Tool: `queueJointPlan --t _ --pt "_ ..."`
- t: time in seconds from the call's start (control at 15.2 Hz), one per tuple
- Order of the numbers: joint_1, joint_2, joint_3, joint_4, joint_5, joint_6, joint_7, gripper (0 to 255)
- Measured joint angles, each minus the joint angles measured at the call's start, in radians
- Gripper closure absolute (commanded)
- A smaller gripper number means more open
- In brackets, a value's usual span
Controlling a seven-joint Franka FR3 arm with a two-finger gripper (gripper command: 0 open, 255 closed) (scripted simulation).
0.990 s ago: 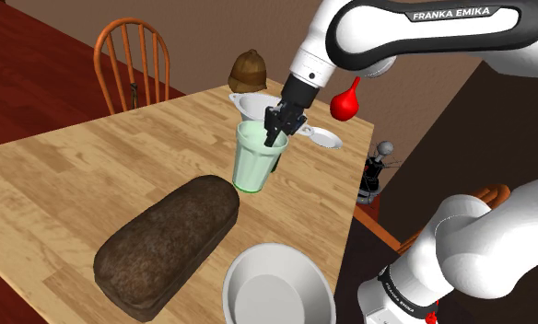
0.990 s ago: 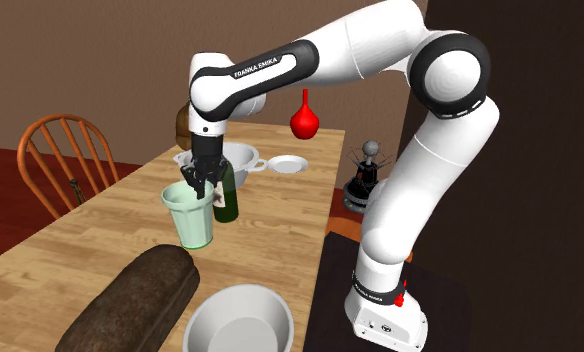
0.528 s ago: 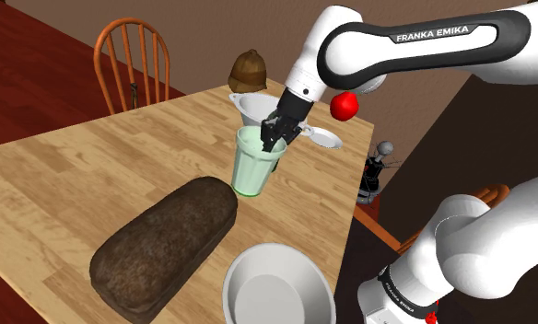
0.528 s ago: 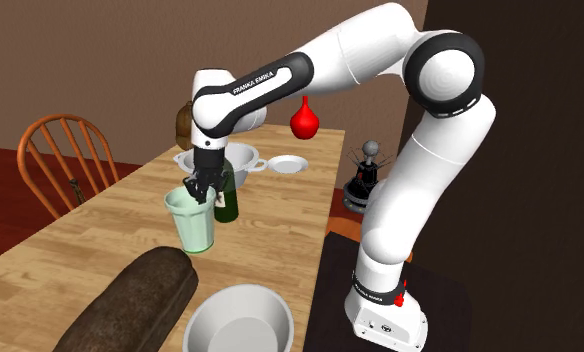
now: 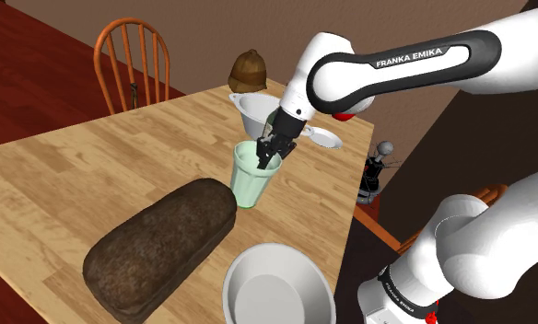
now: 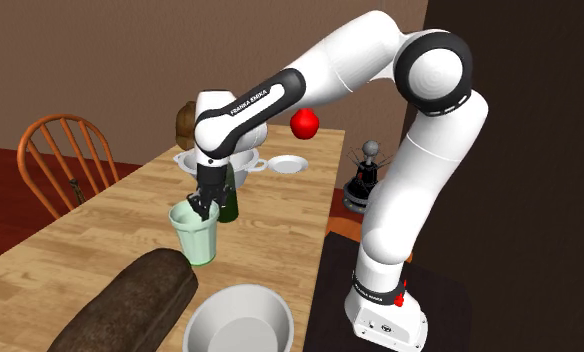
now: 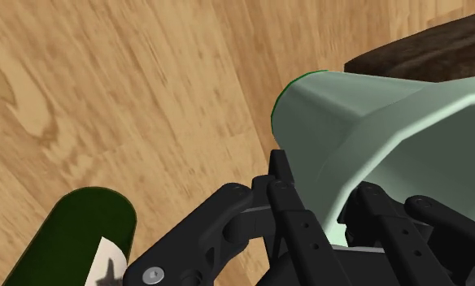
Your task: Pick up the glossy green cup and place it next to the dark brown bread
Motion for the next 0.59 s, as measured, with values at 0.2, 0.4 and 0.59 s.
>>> queueJointPlan --t 0.2,0.4,0.59 --pt "0.002 0.027 0.000 -0.017 0.008 0.044 -0.012 255" --pt "0.003 0.038 -0.001 -0.032 0.013 0.071 -0.019 255" --pt "0.004 0.040 0.000 -0.035 0.014 0.074 -0.020 255"
